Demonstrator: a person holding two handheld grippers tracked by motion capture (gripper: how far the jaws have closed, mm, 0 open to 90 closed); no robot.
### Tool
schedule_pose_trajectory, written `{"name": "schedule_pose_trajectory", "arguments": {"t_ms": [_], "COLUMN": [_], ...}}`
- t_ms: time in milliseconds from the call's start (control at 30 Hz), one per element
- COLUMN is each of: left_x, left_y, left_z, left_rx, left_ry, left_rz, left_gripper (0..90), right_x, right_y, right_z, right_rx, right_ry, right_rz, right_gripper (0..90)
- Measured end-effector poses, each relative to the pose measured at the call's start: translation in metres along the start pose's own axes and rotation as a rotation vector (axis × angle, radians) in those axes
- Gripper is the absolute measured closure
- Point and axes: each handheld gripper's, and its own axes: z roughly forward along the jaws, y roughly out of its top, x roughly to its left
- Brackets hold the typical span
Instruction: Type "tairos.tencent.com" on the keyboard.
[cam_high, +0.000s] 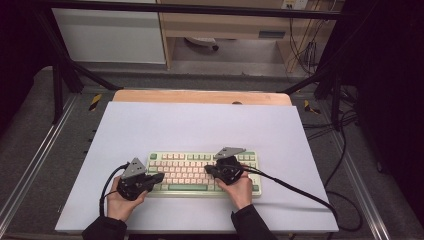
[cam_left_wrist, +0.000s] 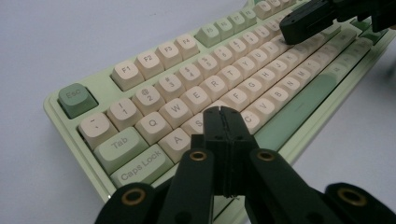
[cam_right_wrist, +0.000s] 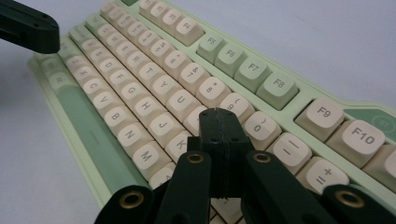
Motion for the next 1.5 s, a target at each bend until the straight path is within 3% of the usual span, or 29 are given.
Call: {"name": "schedule_pose_trajectory", "arguments": {"t_ms": [600, 1500], "left_x": [0.000, -0.001], "left_y": [0.000, 0.000], "left_z": [0.000, 0.001], "left_rx": [-0.001, 0.000], "left_ry": [0.001, 0.001], "left_rz": [-0.003, 0.000], "left_gripper": [89.9, 89.8], "right_x": [0.016, 0.029], "right_y": [-0.001, -0.009], "right_z": [-0.021, 0.001], "right_rx": [-0.036, 0.005], "right_ry": [0.053, 0.084], "right_rz": [-0.014, -0.028], "right_gripper": [90.0, 90.0]}}
